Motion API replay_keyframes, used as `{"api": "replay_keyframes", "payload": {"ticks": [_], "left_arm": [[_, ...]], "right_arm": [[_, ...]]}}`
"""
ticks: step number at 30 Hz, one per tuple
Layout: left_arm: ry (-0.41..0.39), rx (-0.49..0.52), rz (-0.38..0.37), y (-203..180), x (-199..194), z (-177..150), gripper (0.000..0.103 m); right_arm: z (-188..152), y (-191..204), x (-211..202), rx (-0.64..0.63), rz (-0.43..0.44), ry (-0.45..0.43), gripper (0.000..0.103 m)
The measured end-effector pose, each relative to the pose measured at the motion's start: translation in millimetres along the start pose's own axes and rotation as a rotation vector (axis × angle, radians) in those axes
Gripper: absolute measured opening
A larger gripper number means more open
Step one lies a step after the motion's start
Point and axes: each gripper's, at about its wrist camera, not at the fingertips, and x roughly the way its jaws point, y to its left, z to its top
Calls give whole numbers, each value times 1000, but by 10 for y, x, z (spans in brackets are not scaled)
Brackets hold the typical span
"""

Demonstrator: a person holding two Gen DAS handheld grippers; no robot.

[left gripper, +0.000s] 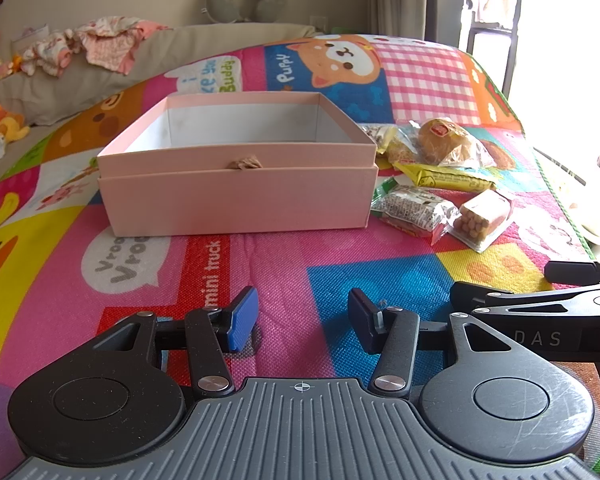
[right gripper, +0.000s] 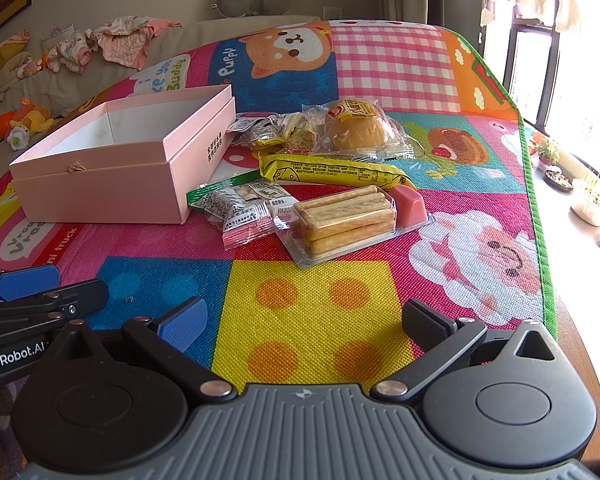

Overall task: Organize objects
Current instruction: 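Clamp the pink box wall with the left tool while the right tool reaches toward the snacks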

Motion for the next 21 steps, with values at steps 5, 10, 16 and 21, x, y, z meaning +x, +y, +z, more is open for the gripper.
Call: {"api": "replay_keyframes", "payload": {"ticks": [5,10,16,21], "left_arm": [[0,0,-1,-11,21,19,55],[0,2,2,-16,24,20,55],[0,3,2,-16,29,15,55],[0,3,2,-19,34,18,55]], "right_arm": [[-2,1,3,0,0,0,103],[4,7,3,8,-6,0,103],[14,10,3,9,-7,0,103],[19,1,-17,11,-2,0,103]]}}
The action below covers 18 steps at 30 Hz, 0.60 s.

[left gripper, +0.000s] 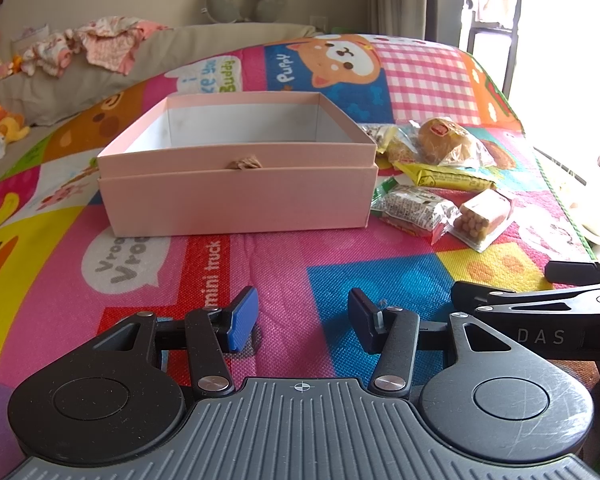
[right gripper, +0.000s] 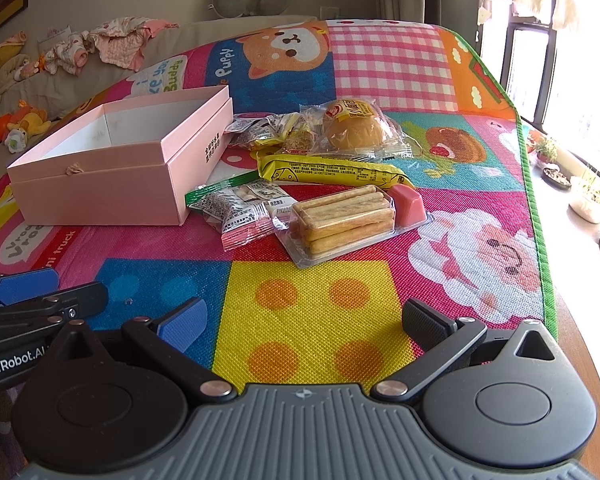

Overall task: Organize objects
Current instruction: 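Clamp the pink box wall with the left tool while the right tool reaches toward the snacks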

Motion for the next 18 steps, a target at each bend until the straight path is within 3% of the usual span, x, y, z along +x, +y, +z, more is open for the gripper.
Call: {"api": "replay_keyframes", "payload": {"ticks": [5,18], "left_arm": [[0,-1,-1,5,-5,-3,55],[0,13,19,8,-31,-12,55]], "right_arm": [[-3,9,-7,-13,14,0,103],[104,13,20,-56,44,101,103]]}}
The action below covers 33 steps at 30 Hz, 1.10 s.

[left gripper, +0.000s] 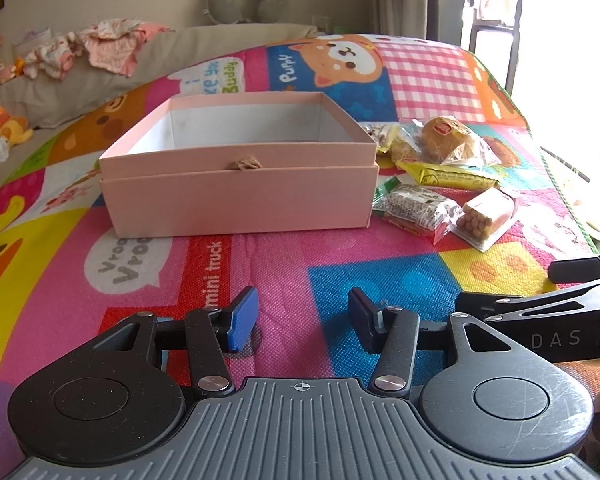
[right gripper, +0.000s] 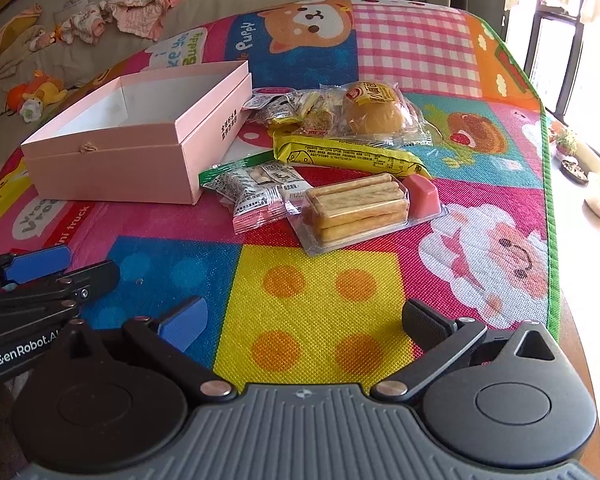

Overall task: Organize objects
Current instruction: 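Clamp the pink box wall with the left tool while the right tool reaches toward the snacks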

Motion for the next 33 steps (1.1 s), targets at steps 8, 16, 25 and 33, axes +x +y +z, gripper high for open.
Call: {"api": "replay_keyframes", "payload": {"ticks": [8,16,25,33], "left_arm": [[-1,-11,-8,-2,-4,1,56],[-29,-78,-36,240,-154,138,49],[-99,-113,164,1146,59,1284,48],[73,-129,91,1464,743,1440,46]], "right_arm": [[33,14,12,-4,-3,20,103],[10,-84,-60,49,25,-16,103],[632,-130,-233,58,-40,-256,103],[879,-169,-7,-12,2,-308,103]]}}
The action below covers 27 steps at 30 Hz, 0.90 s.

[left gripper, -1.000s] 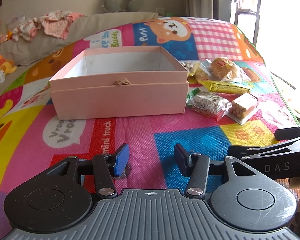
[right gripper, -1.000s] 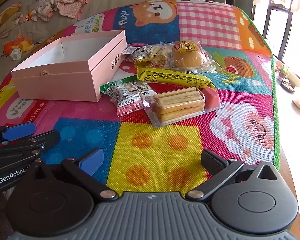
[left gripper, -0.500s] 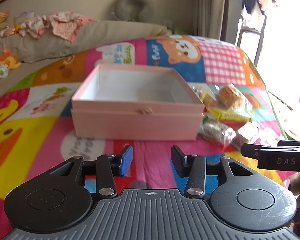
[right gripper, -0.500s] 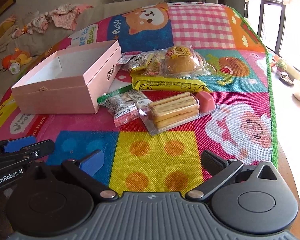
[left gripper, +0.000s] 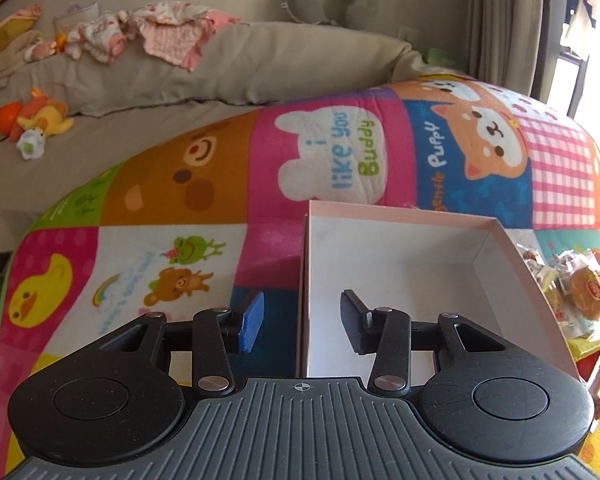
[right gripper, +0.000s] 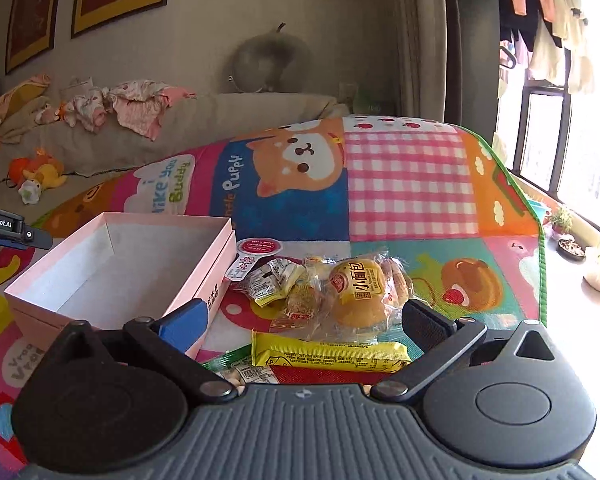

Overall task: Organize objects
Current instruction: 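Clamp the pink box wall with the left tool while the right tool reaches toward the snacks, then grasp the white-and-green candy packet with the right tool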

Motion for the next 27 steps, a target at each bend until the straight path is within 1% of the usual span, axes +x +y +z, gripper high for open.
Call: {"api": "replay_keyframes", "payload": {"ticks": [2,4,6,7,8,10,12,14,15,17,19,22,23,24,25,26,27], "left_arm": [[39,-3,-28,28,119,-8,45],[71,-5,-54,36,206,-9,40],[87,-4,-71,31,245,-21,29],[95,-2,-69,26,259,-32,28],[98,-2,-67,24,274,-40,28],[101,-9,-64,37,302,-52,24],[102,-26,-57,74,324,-62,15],[119,-66,-64,123,362,-72,15],[129,-80,-66,136,380,-84,15],[146,-87,-60,136,416,-119,13],[162,-99,-46,127,447,-150,13],[155,-106,-18,84,454,-183,13],[151,-110,-13,71,452,-186,13],[149,-122,-12,62,453,-189,13],[144,-135,-13,59,455,-194,13],[141,-150,-18,57,458,-198,13],[136,-161,-22,51,458,-205,13]], "right_arm": [[-24,-77,36,-7,23,11,103],[-37,-167,86,-12,46,40,103],[-43,-252,128,-8,84,76,101],[-44,-277,140,-6,109,93,100],[-63,-284,140,-15,145,116,97],[-106,-217,129,-67,206,148,94],[-159,-90,108,-138,268,171,88],[-203,63,122,-204,302,193,81],[-213,112,146,-226,310,197,80],[-225,186,252,-244,298,208,80],[-233,209,430,-224,282,251,80],[-292,170,675,-170,289,322,81],[-304,167,673,-165,287,301,81],[-305,179,672,-168,281,304,77],[-299,191,646,-164,277,306,72],[-291,211,614,-167,277,308,63],[-288,237,582,-180,266,316,61]]}}
